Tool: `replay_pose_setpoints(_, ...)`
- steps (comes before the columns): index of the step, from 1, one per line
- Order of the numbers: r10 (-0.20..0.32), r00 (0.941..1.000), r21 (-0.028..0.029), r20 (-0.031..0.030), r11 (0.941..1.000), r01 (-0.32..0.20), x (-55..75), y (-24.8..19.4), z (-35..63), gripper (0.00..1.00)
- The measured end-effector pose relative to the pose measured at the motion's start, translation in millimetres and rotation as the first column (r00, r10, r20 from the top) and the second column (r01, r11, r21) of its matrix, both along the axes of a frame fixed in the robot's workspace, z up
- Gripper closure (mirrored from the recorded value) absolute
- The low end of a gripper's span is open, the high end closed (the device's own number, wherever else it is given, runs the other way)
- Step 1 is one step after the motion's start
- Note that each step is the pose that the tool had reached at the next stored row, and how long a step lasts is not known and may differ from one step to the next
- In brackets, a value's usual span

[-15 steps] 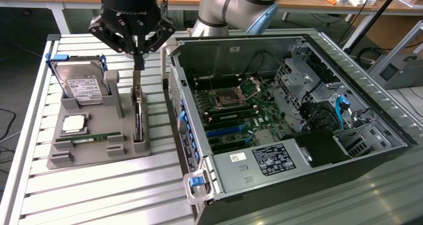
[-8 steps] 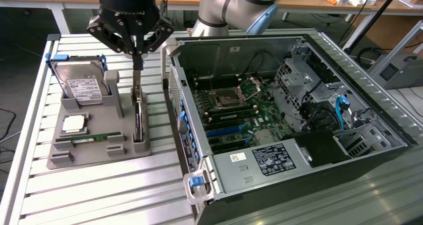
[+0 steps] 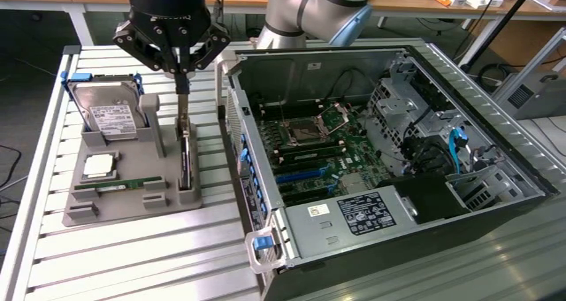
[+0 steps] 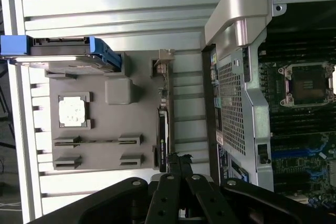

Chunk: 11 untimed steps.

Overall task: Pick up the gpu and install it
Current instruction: 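Reach for the gpu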

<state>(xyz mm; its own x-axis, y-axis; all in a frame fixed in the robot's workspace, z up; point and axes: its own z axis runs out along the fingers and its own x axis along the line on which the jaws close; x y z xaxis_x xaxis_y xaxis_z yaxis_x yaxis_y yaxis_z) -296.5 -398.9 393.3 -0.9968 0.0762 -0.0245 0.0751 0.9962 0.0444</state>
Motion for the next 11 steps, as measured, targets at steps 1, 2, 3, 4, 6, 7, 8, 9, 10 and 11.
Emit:
replay_pose_setpoints(1,0.0,1.0,0.0,0.0,1.0,0.0,-0.5,0.0,0.0,0.89)
replay_pose_setpoints(2,0.0,1.0,0.0,0.0,1.0,0.0,-0.9,0.0,0.0,0.89)
replay_pose_setpoints(3,0.0,1.0,0.0,0.0,1.0,0.0,-1.3,0.0,0.0,0.89)
replay_pose_setpoints(4,0.0,1.0,-0.0001,-0.0001,1.0,0.0,-1.8,0.0,0.0,0.89)
replay_pose_setpoints(6,0.0,1.0,-0.0001,0.0,1.0,0.0,-2.9,0.0,0.0,0.89)
replay_pose_setpoints(7,0.0,1.0,0.0,0.0,1.0,0.0,-3.3,0.0,0.0,0.89)
replay_pose_setpoints(8,0.0,1.0,-0.0001,0.0,1.0,0.0,-3.8,0.0,0.0,0.89)
replay_pose_setpoints(9,0.0,1.0,-0.0001,0.0,1.0,0.0,-4.2,0.0,0.0,0.89)
replay_pose_setpoints(10,0.0,1.0,0.0,0.0,1.0,0.0,-4.6,0.0,0.0,0.89)
replay_pose_setpoints(11,0.0,1.0,-0.0001,-0.0001,1.0,0.0,-5.0,0.0,0.0,0.89)
